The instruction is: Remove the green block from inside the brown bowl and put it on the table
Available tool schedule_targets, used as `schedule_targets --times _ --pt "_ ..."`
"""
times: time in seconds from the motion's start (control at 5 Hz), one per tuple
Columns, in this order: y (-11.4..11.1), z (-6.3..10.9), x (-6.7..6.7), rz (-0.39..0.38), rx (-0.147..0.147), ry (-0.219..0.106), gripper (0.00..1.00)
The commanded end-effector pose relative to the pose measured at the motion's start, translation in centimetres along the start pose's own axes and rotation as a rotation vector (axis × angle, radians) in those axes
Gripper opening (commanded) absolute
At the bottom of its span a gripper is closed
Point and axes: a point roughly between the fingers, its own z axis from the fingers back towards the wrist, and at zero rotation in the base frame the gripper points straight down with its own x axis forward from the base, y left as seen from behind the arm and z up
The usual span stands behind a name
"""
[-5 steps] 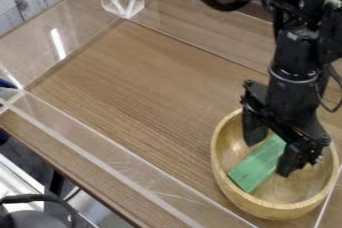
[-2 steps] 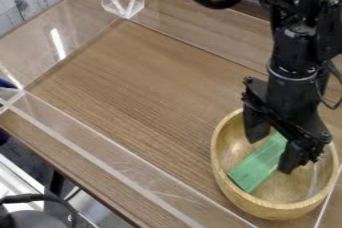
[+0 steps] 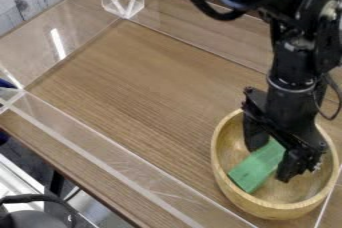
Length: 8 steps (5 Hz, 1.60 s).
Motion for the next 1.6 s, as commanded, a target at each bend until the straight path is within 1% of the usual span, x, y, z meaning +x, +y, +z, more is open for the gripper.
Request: schedule_targets --times 0.0,0.2,0.4,0.8,1.4 --pt "0.0 0.2 0.6 0.0 -0.003 -0.024 1.0" --pt "0.1 -0.3 0.7 0.004 -0.006 -0.016 0.0" --pt "0.1 -0.2 0.7 0.006 -0.006 -0.018 0.0" --pt "0.1 0.8 0.6 0.007 -0.005 -0.032 0.0" --pt "0.1 2.8 0.6 0.008 -0.001 -0.059 0.0"
